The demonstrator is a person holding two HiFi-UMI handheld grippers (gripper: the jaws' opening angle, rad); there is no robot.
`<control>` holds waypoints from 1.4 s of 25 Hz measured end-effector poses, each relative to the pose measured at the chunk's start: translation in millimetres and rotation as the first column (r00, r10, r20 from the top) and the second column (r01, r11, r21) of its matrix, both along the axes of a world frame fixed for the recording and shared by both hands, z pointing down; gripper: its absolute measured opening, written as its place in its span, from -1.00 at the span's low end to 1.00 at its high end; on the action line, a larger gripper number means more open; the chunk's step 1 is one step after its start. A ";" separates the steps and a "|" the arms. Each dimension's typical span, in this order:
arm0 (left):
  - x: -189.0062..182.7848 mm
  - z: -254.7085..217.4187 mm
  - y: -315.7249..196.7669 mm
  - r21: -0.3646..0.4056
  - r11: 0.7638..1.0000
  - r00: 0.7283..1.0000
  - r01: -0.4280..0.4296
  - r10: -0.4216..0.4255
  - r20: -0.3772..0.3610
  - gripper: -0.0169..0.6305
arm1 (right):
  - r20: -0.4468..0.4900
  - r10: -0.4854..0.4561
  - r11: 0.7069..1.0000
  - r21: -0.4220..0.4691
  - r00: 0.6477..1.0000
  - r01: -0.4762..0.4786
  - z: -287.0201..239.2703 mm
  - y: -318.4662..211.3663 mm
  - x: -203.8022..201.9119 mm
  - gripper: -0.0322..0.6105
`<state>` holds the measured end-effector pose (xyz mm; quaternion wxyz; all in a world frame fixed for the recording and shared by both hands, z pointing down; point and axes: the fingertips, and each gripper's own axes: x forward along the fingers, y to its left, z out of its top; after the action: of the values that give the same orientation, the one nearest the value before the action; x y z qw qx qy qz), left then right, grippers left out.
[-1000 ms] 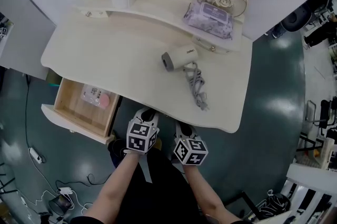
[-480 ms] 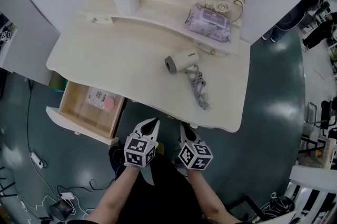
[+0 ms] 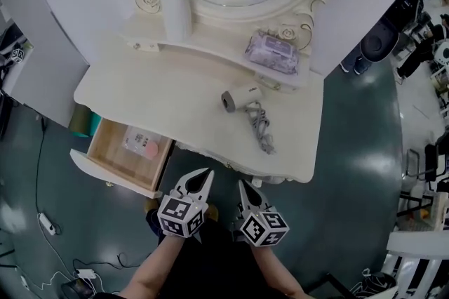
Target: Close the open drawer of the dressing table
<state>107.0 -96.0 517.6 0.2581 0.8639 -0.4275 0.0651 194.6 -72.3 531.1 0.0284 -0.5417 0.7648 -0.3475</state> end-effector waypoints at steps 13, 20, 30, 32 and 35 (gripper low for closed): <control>24.3 -79.9 22.7 0.149 0.982 0.992 -0.116 0.123 -0.036 -0.95 | 0.043 0.032 0.983 0.177 0.999 -0.039 -95.4 7.2 0.4 -0.85; 24.3 -106.0 27.5 0.214 0.968 0.989 -0.134 0.143 -0.027 -0.95 | -0.030 0.042 0.952 0.306 0.999 -0.031 -127.8 5.0 -1.0 -0.85; 16.0 -111.3 25.1 0.226 0.969 0.995 -0.095 0.102 -0.018 -0.95 | -0.033 0.024 0.949 0.316 0.999 -0.013 -129.5 3.0 -9.1 -0.85; 11.0 -111.5 25.3 0.226 0.971 0.996 -0.083 0.089 -0.015 -0.95 | -0.030 0.021 0.949 0.315 0.999 -0.011 -128.7 2.4 -11.8 -0.85; -2.3 -112.1 26.0 0.227 0.973 0.999 -0.049 0.052 -0.009 -0.95 | -0.021 0.006 0.952 0.306 1.000 0.001 -126.7 0.0 -20.0 -0.85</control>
<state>104.7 -70.0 405.5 0.1593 0.8988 -0.4081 0.0162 174.6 -72.3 404.4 0.1039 -0.5357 0.8089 -0.2189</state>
